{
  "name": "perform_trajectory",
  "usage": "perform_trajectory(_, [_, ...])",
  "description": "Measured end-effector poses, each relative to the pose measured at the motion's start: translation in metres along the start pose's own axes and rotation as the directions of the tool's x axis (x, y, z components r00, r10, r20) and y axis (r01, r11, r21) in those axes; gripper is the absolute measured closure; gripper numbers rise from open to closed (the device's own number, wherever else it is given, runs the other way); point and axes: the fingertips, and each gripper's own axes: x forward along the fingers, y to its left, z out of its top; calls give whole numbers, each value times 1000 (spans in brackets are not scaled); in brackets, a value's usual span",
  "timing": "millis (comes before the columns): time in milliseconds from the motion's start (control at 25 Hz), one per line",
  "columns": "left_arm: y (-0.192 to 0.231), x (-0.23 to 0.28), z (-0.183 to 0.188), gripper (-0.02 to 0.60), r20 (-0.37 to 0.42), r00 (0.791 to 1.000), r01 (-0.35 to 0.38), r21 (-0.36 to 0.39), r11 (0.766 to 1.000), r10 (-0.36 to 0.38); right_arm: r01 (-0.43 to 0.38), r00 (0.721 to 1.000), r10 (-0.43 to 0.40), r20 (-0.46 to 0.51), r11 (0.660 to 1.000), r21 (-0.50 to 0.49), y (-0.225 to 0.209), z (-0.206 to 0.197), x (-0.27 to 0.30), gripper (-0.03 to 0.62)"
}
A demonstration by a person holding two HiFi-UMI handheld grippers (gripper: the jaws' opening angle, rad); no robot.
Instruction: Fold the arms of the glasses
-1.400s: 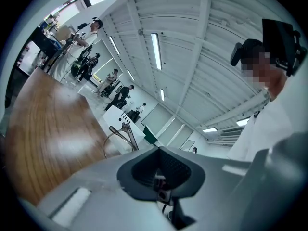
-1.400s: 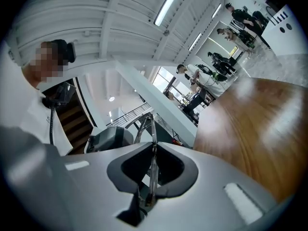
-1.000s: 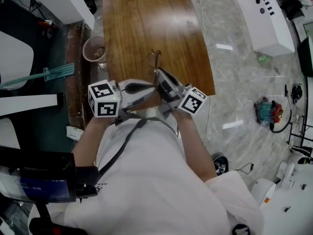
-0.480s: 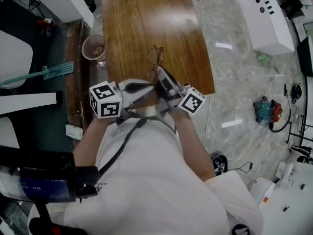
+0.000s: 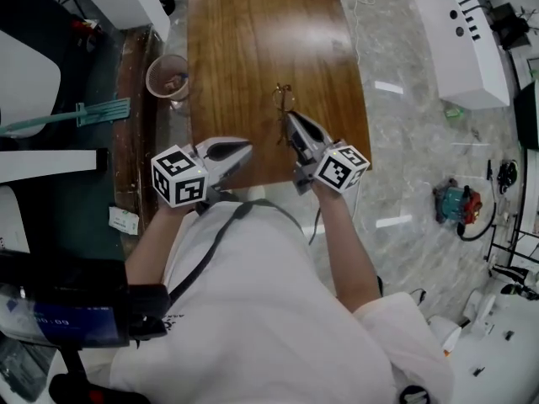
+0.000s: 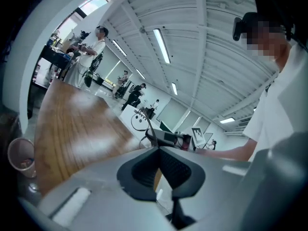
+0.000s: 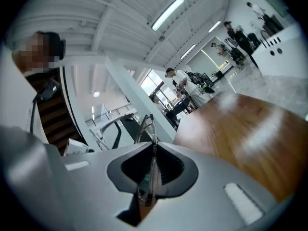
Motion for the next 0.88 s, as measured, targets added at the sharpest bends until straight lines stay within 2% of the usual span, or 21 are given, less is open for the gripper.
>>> perform_trajectory(120, [19, -10, 2, 575, 36, 996, -86, -18, 996, 87, 41, 993, -60, -103, 982, -182, -14, -4, 2, 563])
perform_trajectory(200, [31, -16, 4, 575, 55, 987, -151, -20, 988, 151, 57, 981, -115, -159, 943, -328, -21, -7, 3, 563])
perform_trajectory(240, [38, -19, 5, 575, 63, 981, -182, -23, 983, 183, 61, 972, -147, -183, 912, -406, -25, -9, 5, 562])
perform_trajectory(360, [53, -27, 5, 575, 81, 965, -246, -44, 968, 249, 28, 936, -240, -255, 778, -628, -36, -21, 12, 562])
perform_trajectory(520, [59, -33, 2, 575, 101, 949, -294, -58, 954, 299, -92, 884, -323, -338, 588, -804, -53, -47, 26, 562])
perform_trajectory(640, [60, -38, 1, 575, 114, 936, -328, -66, 942, 334, -193, 853, -368, -371, 438, -878, -65, -66, 37, 562])
perform_trajectory(760, [62, -46, -3, 575, 128, 922, -356, -82, 931, 364, -280, 833, -400, -382, 290, -915, -74, -82, 48, 562])
perform_trajectory(880, [66, -55, -9, 575, 137, 904, -394, -100, 913, 405, -341, 826, -412, -385, 178, -923, -83, -100, 60, 562])
